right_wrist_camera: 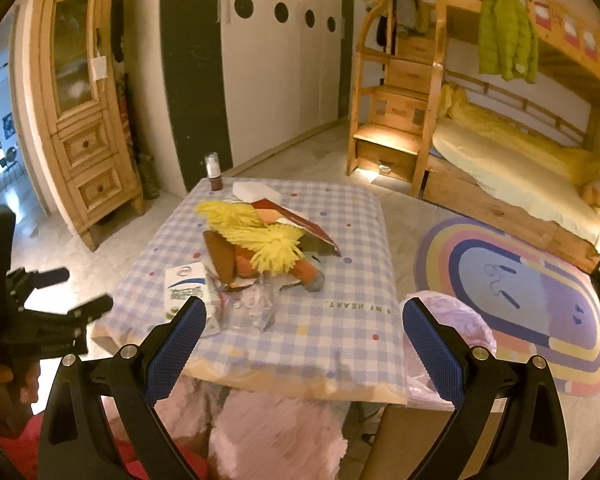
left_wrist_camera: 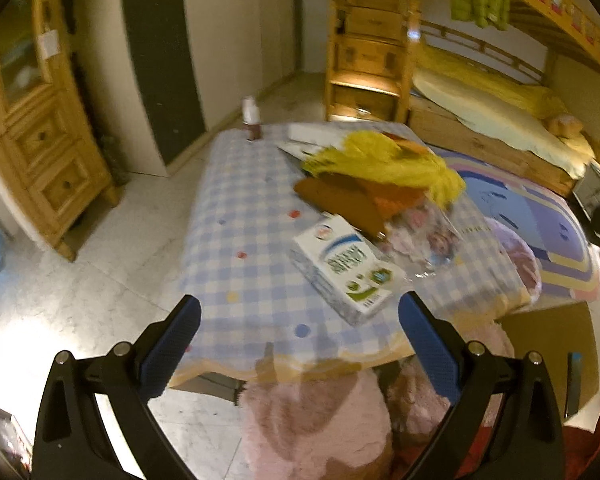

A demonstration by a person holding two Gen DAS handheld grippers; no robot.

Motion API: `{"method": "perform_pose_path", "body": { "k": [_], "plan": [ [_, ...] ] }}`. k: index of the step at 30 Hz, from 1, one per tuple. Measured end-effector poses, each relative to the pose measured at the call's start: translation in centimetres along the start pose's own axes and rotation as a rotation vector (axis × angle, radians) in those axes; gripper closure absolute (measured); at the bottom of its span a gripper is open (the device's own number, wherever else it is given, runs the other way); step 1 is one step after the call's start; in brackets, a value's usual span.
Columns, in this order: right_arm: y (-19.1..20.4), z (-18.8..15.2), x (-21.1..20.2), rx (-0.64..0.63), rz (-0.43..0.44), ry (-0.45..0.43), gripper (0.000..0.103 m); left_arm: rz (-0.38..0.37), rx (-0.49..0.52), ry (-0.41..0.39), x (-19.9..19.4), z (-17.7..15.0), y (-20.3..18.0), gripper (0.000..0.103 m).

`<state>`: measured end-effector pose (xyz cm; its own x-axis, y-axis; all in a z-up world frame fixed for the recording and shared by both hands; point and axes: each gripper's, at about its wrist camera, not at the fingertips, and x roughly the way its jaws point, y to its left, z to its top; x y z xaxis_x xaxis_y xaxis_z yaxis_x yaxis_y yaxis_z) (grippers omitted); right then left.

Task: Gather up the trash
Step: 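Grasp the white milk carton with the left tool while the right tool grasps a clear plastic wrapper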

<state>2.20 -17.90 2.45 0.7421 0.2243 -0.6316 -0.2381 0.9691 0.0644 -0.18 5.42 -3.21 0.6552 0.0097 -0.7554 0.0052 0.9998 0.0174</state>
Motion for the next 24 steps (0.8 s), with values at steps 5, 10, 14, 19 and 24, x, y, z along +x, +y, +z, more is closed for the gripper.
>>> {"method": "perform_pose_path", "body": {
  "k": [5,10,14,19,24],
  "plan": [
    [-1.2,-0.8,3.1,0.024,-0.011,0.059,0.005,-0.014,0.022,0.014,2.5,0.2,-1.2,0.007],
    [-1.8,-0.8,5.1,-0.017,-0.074,0.02,0.005,-0.044,0.055,0.058,5.7,0.3,-3.3,0.007],
    [-2.5,-0.8,6.4,-0.037,-0.141,-0.028,0.005,-0.045,0.077,0.074,7.9,0.5,-4.8,0.007],
    [-3.6,-1.4,8.2,-0.012,-0.185,-0.036,0.005,-0.014,0.057,0.097,9.8,1.1,-5.4,0.007],
    [-4.6,-2.2,9.2,0.012,-0.183,0.002,0.006,0.038,0.024,0.114,11.7,1.6,-5.6,0.007]
  ]
}}
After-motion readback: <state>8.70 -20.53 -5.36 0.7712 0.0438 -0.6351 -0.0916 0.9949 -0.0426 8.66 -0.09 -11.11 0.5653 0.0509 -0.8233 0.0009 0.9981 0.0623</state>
